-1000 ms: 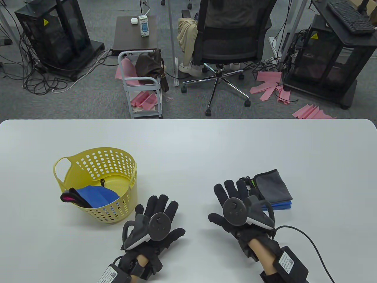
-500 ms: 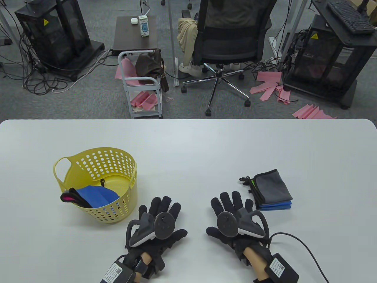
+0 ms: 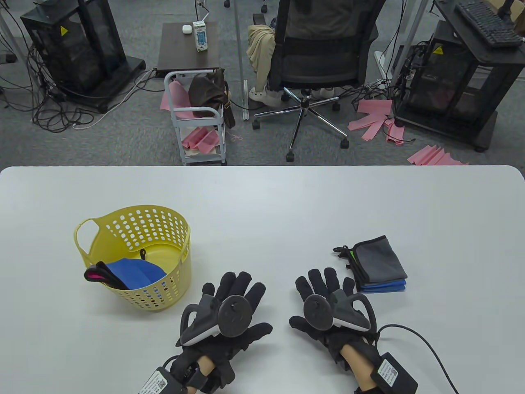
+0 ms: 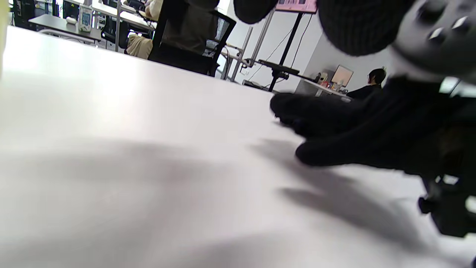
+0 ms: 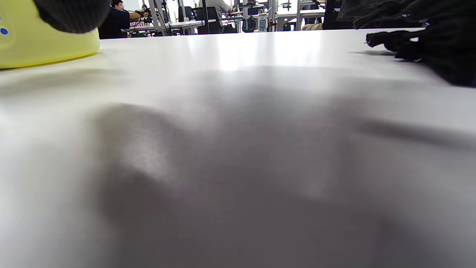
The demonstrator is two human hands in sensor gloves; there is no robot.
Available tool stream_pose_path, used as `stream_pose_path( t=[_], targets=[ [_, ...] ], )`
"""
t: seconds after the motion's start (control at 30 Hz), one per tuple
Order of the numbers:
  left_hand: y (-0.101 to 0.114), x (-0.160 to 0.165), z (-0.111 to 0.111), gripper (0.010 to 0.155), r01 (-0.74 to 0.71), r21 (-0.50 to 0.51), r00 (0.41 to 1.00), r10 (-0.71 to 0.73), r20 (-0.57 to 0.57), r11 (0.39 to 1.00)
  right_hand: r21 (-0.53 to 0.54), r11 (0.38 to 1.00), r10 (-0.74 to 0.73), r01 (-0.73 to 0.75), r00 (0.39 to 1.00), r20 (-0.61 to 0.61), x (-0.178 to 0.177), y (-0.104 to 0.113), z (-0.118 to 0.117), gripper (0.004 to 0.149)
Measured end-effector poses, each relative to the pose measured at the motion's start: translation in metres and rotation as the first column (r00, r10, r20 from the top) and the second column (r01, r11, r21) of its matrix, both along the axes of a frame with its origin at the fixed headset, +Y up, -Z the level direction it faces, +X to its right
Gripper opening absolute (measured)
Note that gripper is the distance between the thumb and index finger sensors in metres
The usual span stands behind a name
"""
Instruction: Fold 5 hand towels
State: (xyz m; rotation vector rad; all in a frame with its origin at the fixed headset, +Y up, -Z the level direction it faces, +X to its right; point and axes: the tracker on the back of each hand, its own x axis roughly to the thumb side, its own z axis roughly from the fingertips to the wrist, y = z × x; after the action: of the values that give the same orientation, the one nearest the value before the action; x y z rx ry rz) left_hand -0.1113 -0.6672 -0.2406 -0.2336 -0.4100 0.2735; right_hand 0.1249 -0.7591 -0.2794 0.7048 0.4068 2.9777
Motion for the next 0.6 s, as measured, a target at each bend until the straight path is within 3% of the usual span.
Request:
stream_pose_path(
  t=[0.17, 0.3, 0.47, 0.6],
  targets=[
    [0.071, -0.033, -0.012, 0.086, -0.181, -0.02, 0.976, 0.178, -0.128, 0.983, 0.003, 1.0, -0.011, 0.011, 1.0, -0.001, 0.001, 0.001, 0.0, 0.087],
    [0.108, -0.069, -0.033, 0.086, -0.095, 0.007, 0.966, 0.094, -0.239, 0.995, 0.001, 1.0, -0.015, 0.015, 1.0, 0.004, 0.003, 0.003, 0.001, 0.087],
    [0.122, -0.113, -0.062, 0.086, -0.027, -0.046, 0.921, 0.007, -0.39, 0.999, -0.006, 1.0, -0.018, 0.018, 1.0, 0.01, 0.004, 0.003, 0.001, 0.087],
    [0.119, -0.145, -0.078, 0.085, 0.077, -0.109, 0.854, -0.122, -0.505, 0.991, -0.006, 1.0, -0.025, 0.025, 1.0, 0.014, 0.005, 0.003, 0.001, 0.087]
  ],
)
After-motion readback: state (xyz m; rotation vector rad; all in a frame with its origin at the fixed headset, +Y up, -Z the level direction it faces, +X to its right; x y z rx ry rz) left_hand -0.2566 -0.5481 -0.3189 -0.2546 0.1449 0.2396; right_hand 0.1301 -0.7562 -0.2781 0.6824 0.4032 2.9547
